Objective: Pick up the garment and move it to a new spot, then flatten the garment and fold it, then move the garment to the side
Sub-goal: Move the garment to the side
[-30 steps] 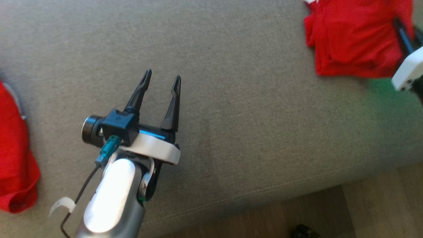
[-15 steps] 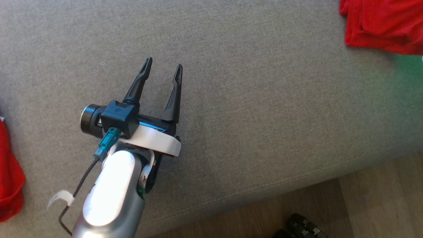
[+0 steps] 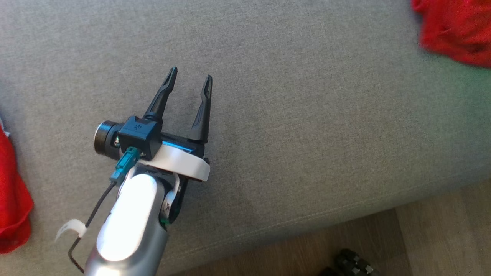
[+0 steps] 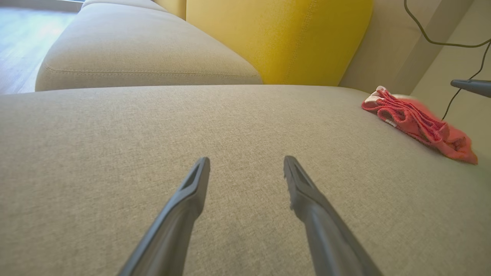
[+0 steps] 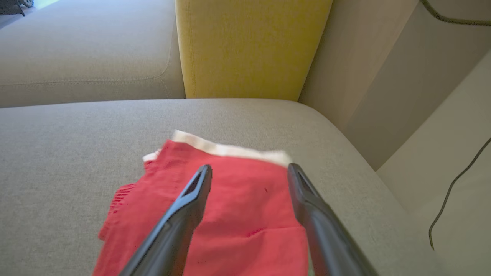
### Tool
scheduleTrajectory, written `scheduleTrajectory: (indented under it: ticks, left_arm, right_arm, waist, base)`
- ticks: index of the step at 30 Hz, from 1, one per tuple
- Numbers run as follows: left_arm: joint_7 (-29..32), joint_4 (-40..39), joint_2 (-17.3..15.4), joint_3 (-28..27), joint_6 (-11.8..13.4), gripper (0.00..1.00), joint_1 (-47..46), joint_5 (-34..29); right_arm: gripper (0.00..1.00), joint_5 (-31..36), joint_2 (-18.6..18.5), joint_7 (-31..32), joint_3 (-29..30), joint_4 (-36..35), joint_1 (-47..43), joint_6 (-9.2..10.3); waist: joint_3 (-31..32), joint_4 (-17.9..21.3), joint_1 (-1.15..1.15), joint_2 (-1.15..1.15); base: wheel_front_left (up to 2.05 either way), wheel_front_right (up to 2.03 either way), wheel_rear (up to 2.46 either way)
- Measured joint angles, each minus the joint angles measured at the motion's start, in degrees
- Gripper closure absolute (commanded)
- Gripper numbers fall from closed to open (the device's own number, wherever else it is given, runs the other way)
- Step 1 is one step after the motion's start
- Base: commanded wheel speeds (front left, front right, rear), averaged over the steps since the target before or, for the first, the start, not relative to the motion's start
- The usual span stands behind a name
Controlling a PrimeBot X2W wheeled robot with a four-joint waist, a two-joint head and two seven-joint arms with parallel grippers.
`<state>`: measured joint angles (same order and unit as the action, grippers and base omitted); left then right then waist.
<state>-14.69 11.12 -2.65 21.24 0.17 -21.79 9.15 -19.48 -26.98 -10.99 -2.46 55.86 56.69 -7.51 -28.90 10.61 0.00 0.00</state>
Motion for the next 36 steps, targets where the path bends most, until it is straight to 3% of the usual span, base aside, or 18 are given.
scheduleTrajectory:
  ticks: [6, 13, 23, 36]
  left_arm:
    - [0.0, 0.4, 0.0, 0.2, 0.4, 0.0, 0.1, 1.4]
    - [0.0, 0.2, 0.0, 0.2, 1.4, 0.0, 1.5, 3.5]
    - [0.0, -1.1, 0.0, -0.7, 2.9, 0.0, 8.4, 5.7]
    - [0.0, -1.5, -0.1, -3.3, 4.2, 0.0, 18.4, 7.1]
  right_arm:
    - [0.0, 0.9, 1.6, -1.7, 0.8, -1.7, 0.4, 0.0]
    - [0.0, 1.4, 6.7, -2.9, -1.3, -9.2, -2.0, 0.0]
    - [0.0, 3.4, 11.9, -3.4, -4.8, -22.9, -17.0, 0.0]
    - [0.0, 9.9, 22.1, -3.5, 1.7, -35.0, -38.8, 0.0]
  waist:
    - [2.3, -0.7, -0.01, 0.0]
    - [7.2, -2.1, -0.01, 0.0]
    - [16.2, -6.2, -0.01, 0.0]
    - [25.2, -11.8, -0.01, 0.0]
  base:
    - [0.0, 0.0, 0.0]
    - [0.0, 0.0, 0.0]
    - [0.0, 0.0, 0.0]
    - [0.0, 0.0, 0.0]
